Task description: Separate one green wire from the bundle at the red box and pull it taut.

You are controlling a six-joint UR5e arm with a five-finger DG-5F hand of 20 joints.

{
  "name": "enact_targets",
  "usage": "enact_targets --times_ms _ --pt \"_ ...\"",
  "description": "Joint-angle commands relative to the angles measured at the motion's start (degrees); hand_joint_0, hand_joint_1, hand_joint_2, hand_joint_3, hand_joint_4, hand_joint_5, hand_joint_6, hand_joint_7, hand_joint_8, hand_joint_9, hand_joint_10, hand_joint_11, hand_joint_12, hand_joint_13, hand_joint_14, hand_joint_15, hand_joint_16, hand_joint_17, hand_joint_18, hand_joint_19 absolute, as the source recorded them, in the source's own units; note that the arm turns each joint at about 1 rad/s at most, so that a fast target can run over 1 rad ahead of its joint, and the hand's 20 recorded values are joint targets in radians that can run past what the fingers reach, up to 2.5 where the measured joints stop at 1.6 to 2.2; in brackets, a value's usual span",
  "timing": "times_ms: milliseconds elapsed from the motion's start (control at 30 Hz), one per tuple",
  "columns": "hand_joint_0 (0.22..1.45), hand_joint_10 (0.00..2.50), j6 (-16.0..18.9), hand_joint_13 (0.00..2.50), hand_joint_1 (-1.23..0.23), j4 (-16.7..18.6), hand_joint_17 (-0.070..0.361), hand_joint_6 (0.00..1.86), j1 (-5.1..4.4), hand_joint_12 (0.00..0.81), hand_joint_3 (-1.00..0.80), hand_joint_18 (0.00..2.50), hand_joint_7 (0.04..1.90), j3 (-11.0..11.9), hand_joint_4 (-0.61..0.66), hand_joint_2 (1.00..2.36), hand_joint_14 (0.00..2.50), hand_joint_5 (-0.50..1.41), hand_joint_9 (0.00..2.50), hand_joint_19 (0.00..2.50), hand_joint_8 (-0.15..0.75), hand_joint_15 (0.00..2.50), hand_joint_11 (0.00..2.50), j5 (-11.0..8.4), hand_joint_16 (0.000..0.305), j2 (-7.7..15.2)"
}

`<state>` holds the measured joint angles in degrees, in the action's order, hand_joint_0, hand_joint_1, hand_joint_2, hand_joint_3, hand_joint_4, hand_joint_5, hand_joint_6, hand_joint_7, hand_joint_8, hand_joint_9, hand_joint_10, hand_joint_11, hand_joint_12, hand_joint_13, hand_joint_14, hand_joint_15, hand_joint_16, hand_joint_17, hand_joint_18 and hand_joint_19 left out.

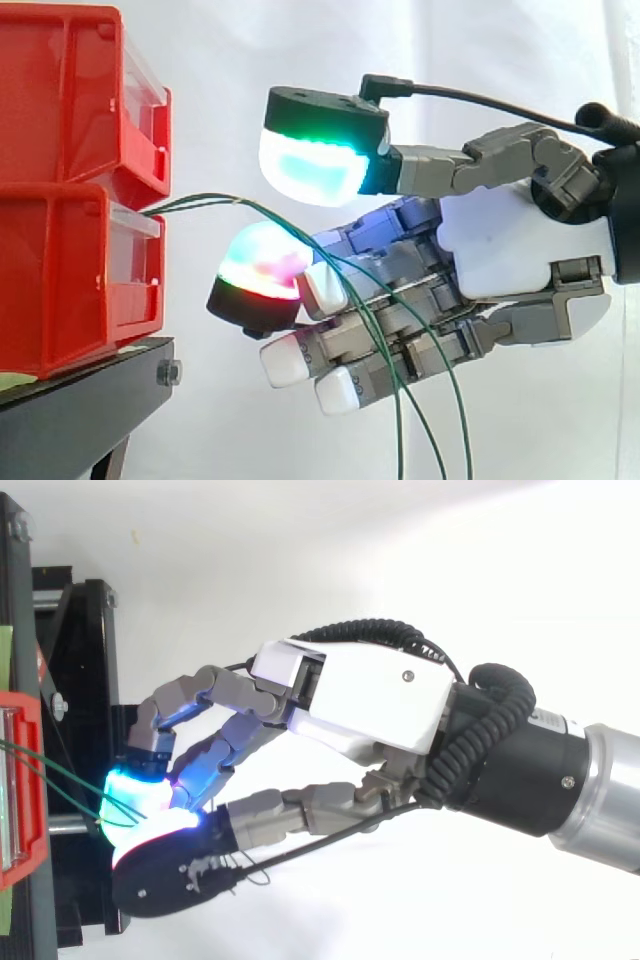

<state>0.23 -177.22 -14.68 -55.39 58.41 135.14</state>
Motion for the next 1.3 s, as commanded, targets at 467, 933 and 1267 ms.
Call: enact_targets --times_ms 467,933,1267 --pt "0.67 0.02 0.48 0.81 -0.83 -2.25 0.112 0.88 0.27 0.327 -0.29 0.71 0.86 0.99 0.12 1.02 0.02 -0.2 0.9 0.49 0.276 0.44 0.69 0.65 0.05 -0.05" --pt "0.73 0.02 1.18 0.84 -0.9 -4.1 0.108 0.89 0.36 0.318 -0.5 0.72 0.89 1.25 0.16 1.0 0.02 -0.19 0.96 0.49 0.269 0.45 0.7 0.65 0.048 -0.05" --pt "0.65 0.03 1.53 0.9 -0.73 -6.38 0.106 0.87 0.53 0.329 -0.5 0.75 0.93 2.39 0.16 1.0 0.02 -0.17 1.04 0.51 0.278 0.46 0.69 0.65 0.047 -0.05"
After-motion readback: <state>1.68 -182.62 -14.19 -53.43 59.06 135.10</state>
